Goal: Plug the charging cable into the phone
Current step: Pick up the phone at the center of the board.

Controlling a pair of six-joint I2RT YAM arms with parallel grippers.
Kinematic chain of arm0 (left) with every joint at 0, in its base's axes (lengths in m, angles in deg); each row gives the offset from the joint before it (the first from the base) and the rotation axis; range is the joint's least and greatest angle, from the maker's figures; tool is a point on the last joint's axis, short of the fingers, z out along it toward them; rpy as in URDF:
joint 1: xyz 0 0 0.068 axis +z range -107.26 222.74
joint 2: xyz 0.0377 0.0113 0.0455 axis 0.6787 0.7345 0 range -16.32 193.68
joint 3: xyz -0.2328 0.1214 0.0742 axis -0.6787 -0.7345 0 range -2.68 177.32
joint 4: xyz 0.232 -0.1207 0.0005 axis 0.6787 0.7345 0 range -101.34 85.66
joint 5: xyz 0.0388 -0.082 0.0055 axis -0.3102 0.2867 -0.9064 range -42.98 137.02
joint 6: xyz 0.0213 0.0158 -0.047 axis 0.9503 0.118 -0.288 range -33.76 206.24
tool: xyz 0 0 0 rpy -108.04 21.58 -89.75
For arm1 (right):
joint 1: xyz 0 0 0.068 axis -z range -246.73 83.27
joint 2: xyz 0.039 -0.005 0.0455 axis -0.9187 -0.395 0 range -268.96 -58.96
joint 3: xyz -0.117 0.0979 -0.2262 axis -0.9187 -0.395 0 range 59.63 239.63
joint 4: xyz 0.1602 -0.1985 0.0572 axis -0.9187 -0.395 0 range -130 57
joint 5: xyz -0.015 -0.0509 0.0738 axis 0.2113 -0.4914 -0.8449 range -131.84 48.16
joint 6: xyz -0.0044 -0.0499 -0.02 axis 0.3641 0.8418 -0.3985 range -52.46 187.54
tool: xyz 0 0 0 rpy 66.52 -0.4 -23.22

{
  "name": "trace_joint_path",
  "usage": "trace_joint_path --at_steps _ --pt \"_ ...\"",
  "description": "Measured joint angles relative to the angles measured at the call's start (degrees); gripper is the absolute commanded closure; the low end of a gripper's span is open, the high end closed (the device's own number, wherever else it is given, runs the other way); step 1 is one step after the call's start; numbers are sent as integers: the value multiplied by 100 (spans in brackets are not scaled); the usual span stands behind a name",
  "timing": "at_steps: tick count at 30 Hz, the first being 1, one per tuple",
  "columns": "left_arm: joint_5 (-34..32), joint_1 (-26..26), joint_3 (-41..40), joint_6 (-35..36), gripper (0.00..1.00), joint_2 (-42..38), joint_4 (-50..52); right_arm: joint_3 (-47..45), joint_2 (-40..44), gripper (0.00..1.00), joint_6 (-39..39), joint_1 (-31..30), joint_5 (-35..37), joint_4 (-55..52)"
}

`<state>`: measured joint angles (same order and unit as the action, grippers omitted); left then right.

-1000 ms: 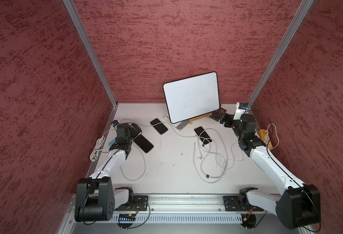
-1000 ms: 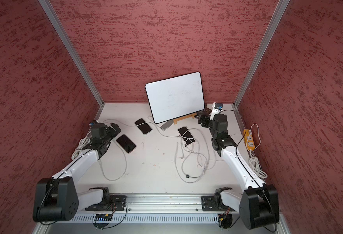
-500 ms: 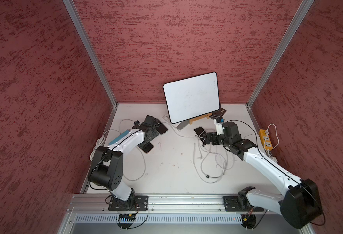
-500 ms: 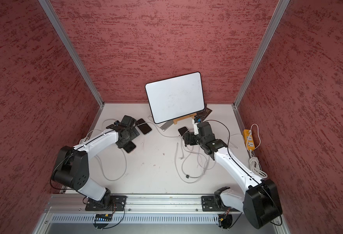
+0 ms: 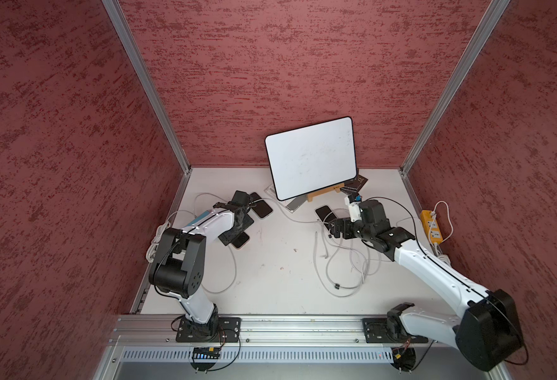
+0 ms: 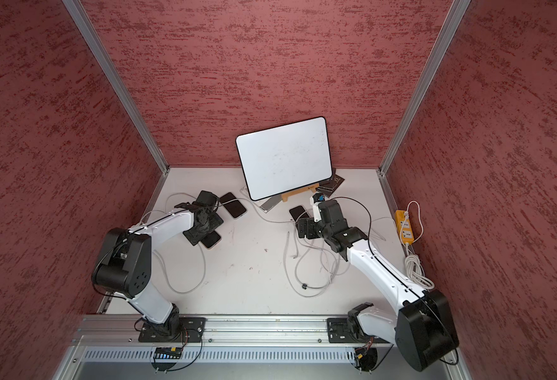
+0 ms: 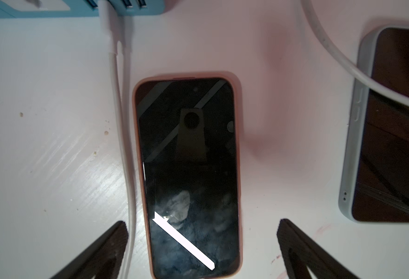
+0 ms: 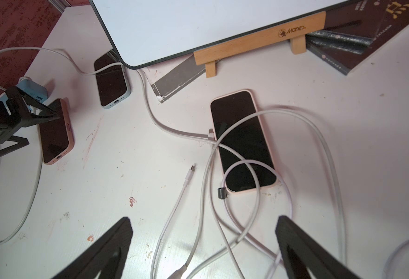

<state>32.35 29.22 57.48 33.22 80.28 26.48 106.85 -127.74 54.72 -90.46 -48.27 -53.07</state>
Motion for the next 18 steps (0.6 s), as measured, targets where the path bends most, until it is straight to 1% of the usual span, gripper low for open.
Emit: trace_joint_path --at_steps 6,9,13,15,18 --pt "184 164 -44 79 0 289 -295 -15 -131 3 -4 -20 0 9" --pt "146 164 -17 133 0 487 -337 -15 -227 6 -7 -31 -4 15" --pt "131 186 33 188 2 544 -391 -15 -376 8 -24 -61 -57 20" --pt "127 214 42 225 6 557 -428 -15 -444 8 -26 -70 -87 26" --pt "111 240 42 267 17 573 -472 -15 -533 8 -26 -87 -107 39"
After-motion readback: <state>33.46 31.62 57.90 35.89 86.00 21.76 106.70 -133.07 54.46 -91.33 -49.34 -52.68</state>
